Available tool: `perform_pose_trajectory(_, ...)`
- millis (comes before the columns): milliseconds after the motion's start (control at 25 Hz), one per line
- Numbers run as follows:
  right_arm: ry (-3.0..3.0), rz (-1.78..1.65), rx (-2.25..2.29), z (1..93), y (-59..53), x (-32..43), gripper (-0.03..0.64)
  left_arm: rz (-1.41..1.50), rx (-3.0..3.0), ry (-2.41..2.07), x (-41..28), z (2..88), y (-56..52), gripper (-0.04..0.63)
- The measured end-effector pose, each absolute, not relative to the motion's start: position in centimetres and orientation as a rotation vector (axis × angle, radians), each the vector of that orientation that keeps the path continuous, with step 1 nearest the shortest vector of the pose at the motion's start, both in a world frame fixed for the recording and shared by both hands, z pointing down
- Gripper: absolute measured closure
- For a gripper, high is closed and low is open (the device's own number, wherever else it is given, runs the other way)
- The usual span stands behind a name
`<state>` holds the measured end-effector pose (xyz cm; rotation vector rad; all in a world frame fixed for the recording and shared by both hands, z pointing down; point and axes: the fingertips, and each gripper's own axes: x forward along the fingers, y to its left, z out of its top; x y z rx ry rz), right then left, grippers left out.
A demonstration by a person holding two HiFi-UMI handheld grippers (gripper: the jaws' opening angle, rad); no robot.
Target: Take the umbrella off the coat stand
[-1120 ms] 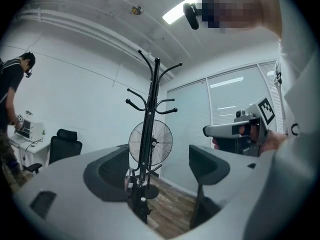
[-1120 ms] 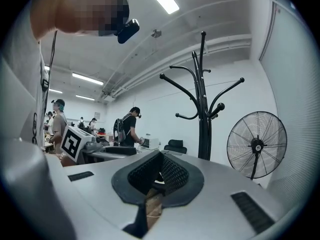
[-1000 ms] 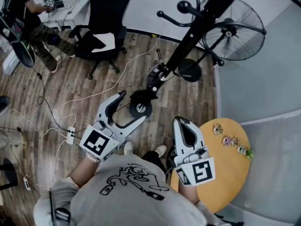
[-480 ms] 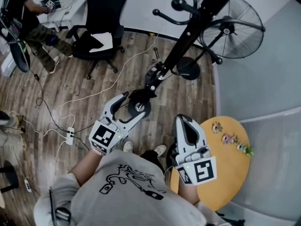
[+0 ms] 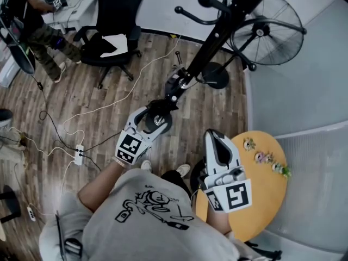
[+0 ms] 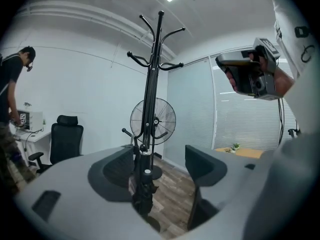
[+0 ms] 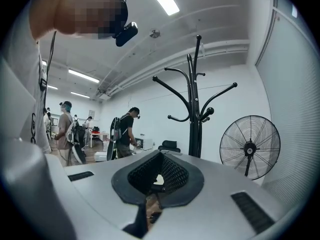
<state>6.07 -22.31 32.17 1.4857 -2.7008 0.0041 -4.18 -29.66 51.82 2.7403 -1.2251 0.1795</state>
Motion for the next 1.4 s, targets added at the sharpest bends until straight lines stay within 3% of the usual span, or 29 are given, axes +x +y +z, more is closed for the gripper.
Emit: perform_pose_trajectory(1400,-2.665,-0.007,1.515,31.8,-21.9,9.3,0.600,0.382,2.532,-1.360,-0.1,66.5,-35.2,0.285)
